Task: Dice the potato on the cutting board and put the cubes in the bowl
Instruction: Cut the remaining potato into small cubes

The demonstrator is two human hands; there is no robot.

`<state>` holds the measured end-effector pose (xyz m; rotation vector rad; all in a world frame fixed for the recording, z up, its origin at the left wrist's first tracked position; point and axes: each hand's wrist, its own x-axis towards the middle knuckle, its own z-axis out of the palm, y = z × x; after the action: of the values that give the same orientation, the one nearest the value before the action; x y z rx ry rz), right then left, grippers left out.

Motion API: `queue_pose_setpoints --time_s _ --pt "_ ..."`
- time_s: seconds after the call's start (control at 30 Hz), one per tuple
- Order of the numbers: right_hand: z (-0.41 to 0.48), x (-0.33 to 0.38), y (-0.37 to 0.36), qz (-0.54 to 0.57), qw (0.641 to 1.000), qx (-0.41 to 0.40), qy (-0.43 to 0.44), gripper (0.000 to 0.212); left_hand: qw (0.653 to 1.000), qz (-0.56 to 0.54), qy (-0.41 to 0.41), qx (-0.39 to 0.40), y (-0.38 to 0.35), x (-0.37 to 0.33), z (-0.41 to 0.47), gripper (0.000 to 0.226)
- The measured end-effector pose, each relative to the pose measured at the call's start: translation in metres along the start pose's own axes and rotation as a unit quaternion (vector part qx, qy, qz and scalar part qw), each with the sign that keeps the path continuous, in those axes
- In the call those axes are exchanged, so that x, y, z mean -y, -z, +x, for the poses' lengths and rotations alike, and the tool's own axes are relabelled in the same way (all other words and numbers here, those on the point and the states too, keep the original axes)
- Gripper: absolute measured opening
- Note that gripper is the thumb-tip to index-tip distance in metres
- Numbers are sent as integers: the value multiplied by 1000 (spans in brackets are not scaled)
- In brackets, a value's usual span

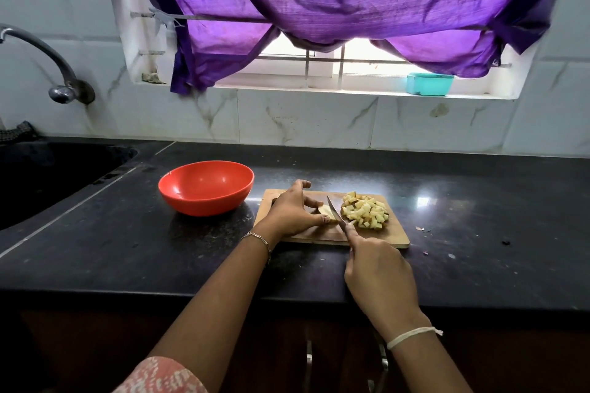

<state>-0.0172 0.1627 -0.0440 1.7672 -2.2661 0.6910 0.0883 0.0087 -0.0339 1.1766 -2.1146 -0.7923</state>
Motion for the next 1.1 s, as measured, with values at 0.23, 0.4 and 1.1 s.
queue_pose_setpoints --time_s 0.23,0.4,1.1 --pt "11 4 1 -33 999 17 36 54 1000 14 -11 -5 0 2 1 66" --pt "21 9 1 -73 996 27 43 50 999 26 -22 -7 -2 5 3 60" --pt "-11 6 6 56 998 -23 -7 55 998 -30 -5 -49 -5 3 -9 91"
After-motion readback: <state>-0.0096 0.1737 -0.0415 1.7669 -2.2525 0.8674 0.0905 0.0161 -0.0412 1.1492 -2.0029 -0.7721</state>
